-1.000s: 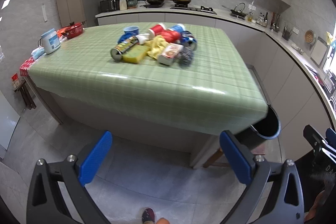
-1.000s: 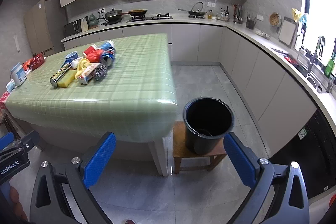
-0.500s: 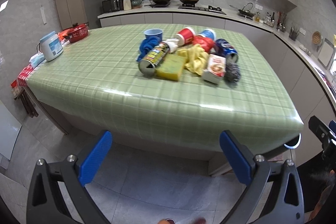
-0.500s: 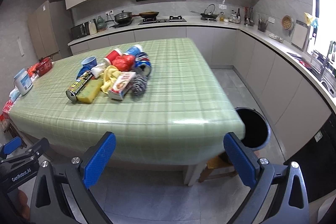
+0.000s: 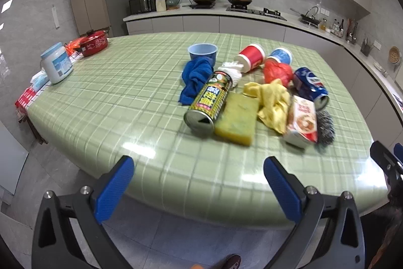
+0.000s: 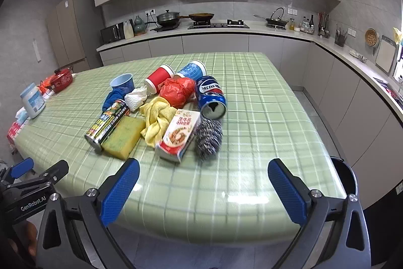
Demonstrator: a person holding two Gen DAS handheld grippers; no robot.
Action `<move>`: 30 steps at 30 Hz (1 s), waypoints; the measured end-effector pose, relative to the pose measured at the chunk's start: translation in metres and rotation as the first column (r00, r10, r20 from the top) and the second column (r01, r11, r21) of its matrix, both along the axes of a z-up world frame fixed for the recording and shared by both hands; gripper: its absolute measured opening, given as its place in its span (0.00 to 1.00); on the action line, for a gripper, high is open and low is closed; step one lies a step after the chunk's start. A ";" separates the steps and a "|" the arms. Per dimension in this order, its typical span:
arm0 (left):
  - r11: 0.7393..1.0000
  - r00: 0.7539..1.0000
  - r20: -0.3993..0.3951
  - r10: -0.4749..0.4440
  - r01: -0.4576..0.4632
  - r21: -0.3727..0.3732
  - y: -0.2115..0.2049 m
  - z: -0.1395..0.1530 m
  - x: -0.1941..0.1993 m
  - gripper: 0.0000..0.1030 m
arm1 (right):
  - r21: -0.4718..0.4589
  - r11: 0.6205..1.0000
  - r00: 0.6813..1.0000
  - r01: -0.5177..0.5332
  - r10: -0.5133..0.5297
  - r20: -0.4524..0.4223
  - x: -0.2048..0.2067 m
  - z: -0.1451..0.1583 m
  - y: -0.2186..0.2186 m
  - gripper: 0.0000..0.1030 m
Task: Collect trash
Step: 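Move both tools toward the trash items on the island, then grasp the yellow spray can with left tool while right tool grasps milk carton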
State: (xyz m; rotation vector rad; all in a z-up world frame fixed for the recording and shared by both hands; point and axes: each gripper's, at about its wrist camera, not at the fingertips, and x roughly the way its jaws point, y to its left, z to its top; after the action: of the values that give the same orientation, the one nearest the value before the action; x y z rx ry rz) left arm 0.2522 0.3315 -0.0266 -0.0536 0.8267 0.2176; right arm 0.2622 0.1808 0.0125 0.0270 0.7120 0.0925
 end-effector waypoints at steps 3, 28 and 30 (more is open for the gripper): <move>0.999 0.999 -0.030 -0.033 0.033 -0.005 0.012 -0.009 0.027 1.00 | 0.019 1.000 1.000 0.014 -0.014 -0.021 0.019 -0.004 0.010 0.95; 0.918 0.911 -0.141 -0.387 0.367 -0.150 0.057 -0.065 0.155 0.67 | 0.029 0.967 0.953 0.255 -0.246 -0.178 0.128 -0.084 0.068 0.65; 0.911 0.905 -0.143 -0.400 0.376 -0.172 0.059 -0.066 0.156 0.61 | 0.029 0.966 0.952 0.255 -0.246 -0.184 0.133 -0.088 0.069 0.63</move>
State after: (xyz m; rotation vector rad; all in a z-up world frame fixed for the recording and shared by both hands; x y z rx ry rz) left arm 0.4086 0.3905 -0.0924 -0.0004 1.0099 -0.2187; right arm 0.3951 0.2500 -0.0752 0.1779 0.8807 -0.1368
